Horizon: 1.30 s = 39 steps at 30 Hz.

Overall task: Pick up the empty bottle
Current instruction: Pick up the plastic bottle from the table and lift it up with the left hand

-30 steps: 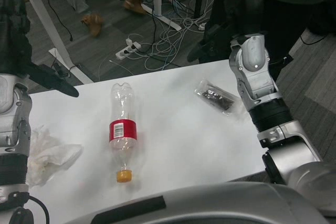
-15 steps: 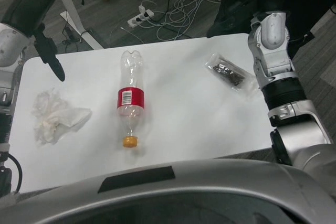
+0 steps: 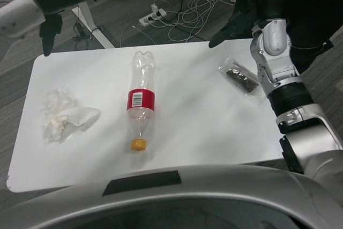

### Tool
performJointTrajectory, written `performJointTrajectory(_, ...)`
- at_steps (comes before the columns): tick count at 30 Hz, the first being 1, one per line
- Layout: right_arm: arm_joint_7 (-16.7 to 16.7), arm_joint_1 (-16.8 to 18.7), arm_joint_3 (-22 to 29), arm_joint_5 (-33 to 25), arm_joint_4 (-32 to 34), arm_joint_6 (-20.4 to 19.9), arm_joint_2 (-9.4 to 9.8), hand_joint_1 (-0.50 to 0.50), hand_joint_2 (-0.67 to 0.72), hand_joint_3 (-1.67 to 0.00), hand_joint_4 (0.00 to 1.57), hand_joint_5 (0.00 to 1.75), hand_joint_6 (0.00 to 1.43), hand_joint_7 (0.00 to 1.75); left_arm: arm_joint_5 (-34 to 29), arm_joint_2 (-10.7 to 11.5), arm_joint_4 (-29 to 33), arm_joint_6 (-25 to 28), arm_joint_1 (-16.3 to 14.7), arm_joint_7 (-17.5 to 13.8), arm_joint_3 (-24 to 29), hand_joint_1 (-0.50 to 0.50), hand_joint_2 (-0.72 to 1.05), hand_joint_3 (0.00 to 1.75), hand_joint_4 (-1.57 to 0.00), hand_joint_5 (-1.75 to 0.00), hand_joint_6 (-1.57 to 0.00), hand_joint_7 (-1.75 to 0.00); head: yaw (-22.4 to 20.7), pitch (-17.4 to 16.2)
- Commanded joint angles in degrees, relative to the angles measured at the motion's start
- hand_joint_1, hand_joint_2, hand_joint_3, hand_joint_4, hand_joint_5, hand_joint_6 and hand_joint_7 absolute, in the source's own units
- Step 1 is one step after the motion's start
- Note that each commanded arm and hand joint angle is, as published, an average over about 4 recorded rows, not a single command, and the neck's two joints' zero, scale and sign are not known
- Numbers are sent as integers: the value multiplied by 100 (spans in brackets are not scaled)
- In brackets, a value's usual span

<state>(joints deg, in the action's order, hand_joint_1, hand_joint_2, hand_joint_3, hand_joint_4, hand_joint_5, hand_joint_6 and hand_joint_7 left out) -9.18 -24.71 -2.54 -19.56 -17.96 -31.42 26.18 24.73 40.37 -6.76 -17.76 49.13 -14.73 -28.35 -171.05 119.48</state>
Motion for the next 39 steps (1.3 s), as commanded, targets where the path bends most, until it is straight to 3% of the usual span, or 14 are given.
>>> performJointTrajectory(1, 4, -146, -229, -208, -85, 2, 133, -42, 49, 0, 0, 0, 0, 0, 98, 263, 26, -52, 510, 60, -727, -50, -72, 0, 0, 0, 0, 0, 0, 0)
performJointTrajectory(7, 8, -232, -567, -417, -155, -14, 260, -42, 52, 0, 0, 0, 0, 0, 353, 309, -45, -65, 1103, 128, -1744, -50, -68, 0, 0, 0, 0, 0, 0, 0)
performJointTrajectory(12, 41, -245, -638, -454, -186, -33, 346, -42, 53, 0, 0, 0, 0, 0, 834, 205, -87, -245, 1250, 361, -2010, -50, -72, 0, 0, 0, 0, 0, 0, 0)
performJointTrajectory(17, 59, -256, -811, -766, -294, -183, 467, -42, 53, 0, 0, 0, 0, 0, 1021, 8, -258, -465, 1384, 543, -2362, -50, -64, 0, 0, 0, 0, 0, 0, 0)
performJointTrajectory(27, 65, -241, -1040, -1325, -256, -559, 739, -42, 53, 0, 0, 0, 0, 0, 1344, -465, -385, -553, 1171, 611, -2676, -50, -59, 0, 0, 0, 0, 0, 0, 0)
performJointTrajectory(39, 59, 62, -897, -1639, -353, -1066, 871, -45, 60, 0, 0, 0, 0, 0, 1599, -561, -642, -746, 1072, 873, -3067, -50, -55, 0, 0, 0, 0, 0, 0, 0)
